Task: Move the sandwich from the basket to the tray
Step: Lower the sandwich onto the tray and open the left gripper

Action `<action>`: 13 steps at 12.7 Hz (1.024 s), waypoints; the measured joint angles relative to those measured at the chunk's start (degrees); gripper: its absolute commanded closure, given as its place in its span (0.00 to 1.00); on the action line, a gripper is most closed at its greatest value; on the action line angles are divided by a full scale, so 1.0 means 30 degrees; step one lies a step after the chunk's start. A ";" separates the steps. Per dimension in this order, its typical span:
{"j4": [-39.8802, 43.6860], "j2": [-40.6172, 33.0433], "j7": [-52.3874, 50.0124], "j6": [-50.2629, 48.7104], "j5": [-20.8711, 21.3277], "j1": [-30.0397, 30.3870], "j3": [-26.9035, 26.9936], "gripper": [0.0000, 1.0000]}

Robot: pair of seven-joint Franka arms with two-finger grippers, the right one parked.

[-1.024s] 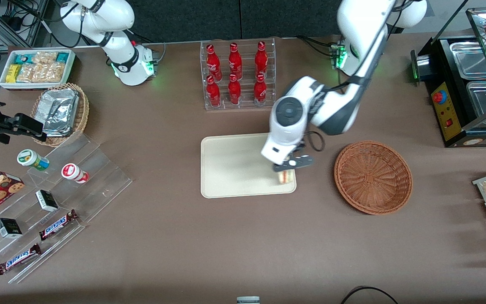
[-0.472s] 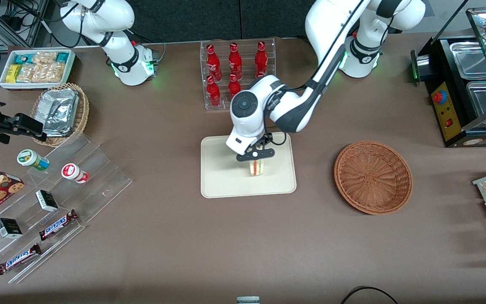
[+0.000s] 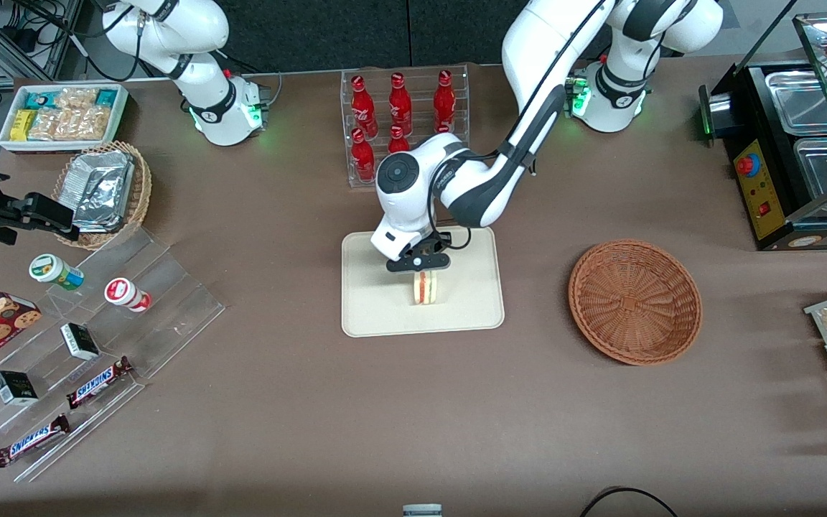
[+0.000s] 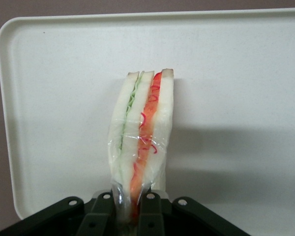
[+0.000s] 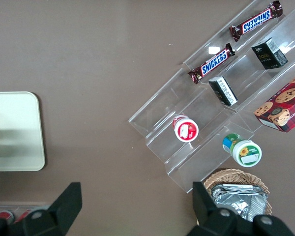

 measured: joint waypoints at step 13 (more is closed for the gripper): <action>0.0774 0.0369 -0.0006 0.0152 0.0070 -0.0144 0.0149 0.00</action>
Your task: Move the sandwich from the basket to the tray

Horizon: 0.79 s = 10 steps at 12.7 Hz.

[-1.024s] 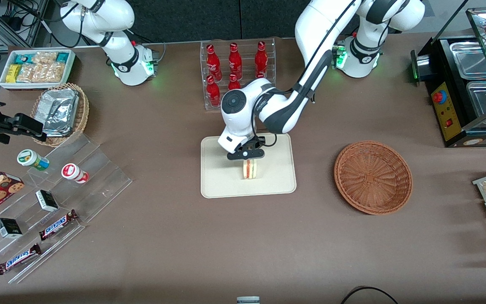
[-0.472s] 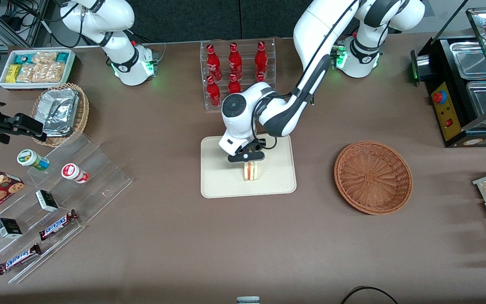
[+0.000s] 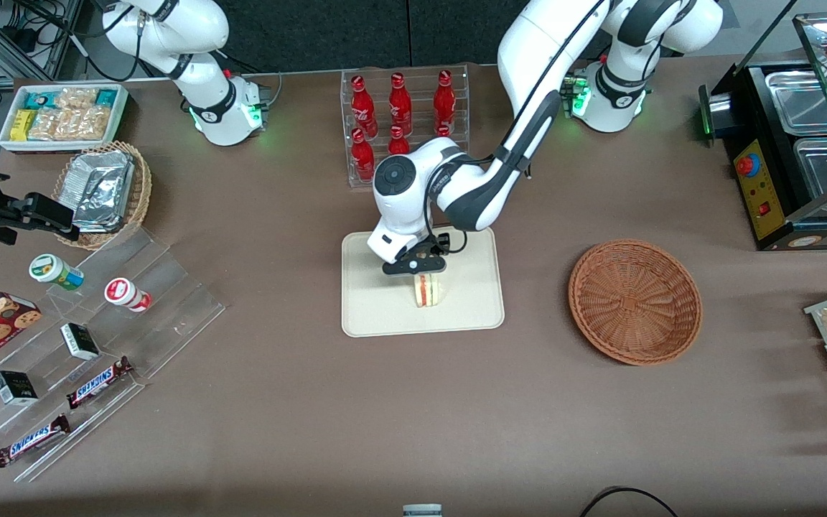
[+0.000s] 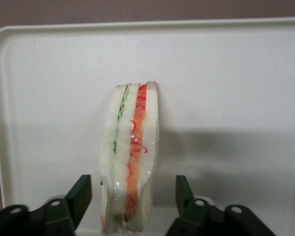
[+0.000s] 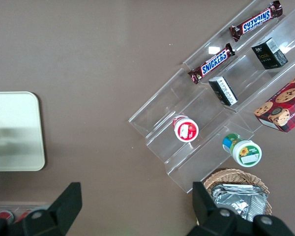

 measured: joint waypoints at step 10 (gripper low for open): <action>0.0150 -0.2160 0.0703 -0.1521 -0.0133 0.3507 0.0370 0.00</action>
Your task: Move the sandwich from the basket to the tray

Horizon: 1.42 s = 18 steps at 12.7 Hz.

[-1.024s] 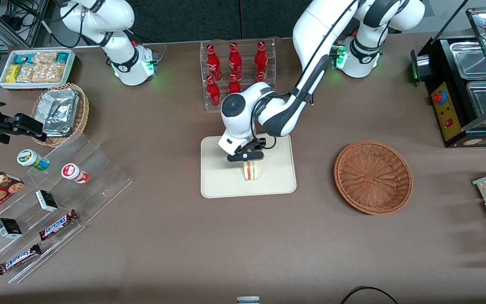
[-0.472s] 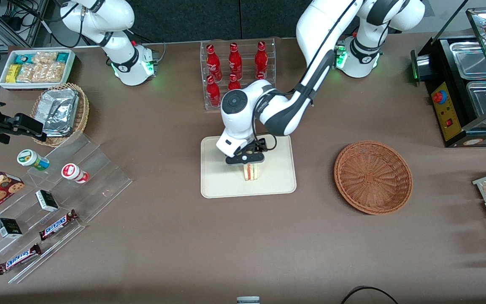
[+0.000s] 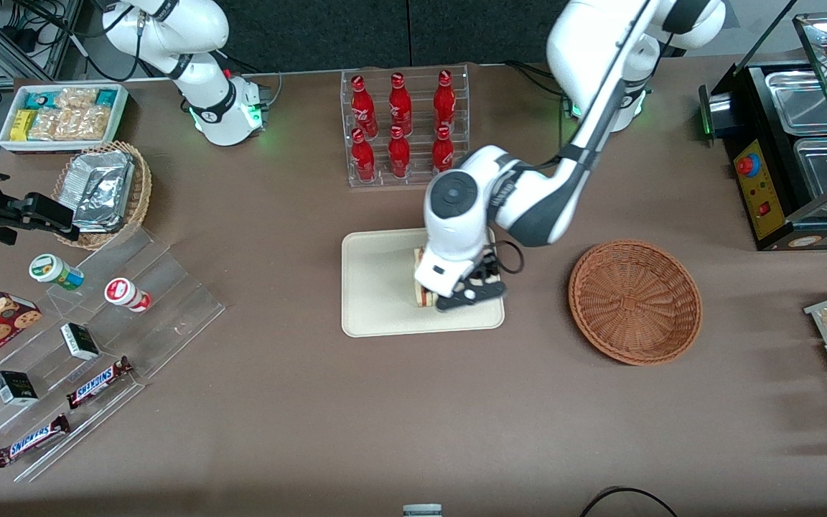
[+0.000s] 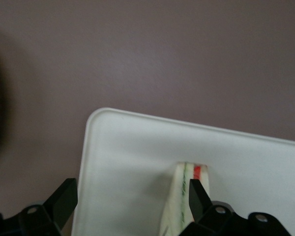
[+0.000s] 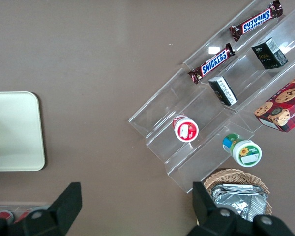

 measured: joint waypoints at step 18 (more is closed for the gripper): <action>-0.1595 -0.6870 1.4100 -0.8739 -0.3114 0.9756 -0.0070 0.00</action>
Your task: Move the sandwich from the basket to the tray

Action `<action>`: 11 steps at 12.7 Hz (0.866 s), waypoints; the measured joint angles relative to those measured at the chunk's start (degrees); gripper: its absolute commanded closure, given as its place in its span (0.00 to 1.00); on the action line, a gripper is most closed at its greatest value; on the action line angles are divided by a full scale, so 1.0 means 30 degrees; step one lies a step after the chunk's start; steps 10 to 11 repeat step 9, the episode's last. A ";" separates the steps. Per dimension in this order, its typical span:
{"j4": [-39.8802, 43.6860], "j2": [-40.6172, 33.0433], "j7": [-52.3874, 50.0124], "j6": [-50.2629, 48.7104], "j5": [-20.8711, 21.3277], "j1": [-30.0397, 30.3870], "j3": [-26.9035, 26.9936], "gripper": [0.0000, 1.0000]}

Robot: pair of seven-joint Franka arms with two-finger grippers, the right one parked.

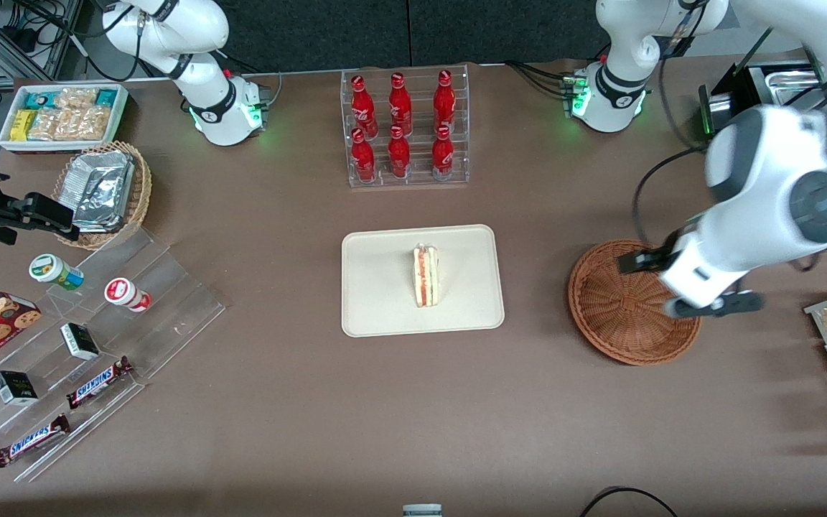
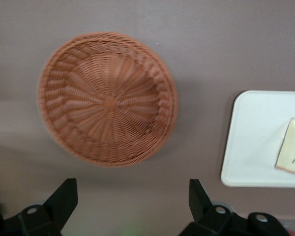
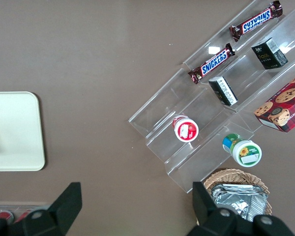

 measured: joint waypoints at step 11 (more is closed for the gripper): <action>-0.0035 -0.3769 0.2190 -0.3108 -0.0021 0.1746 0.0196 0.00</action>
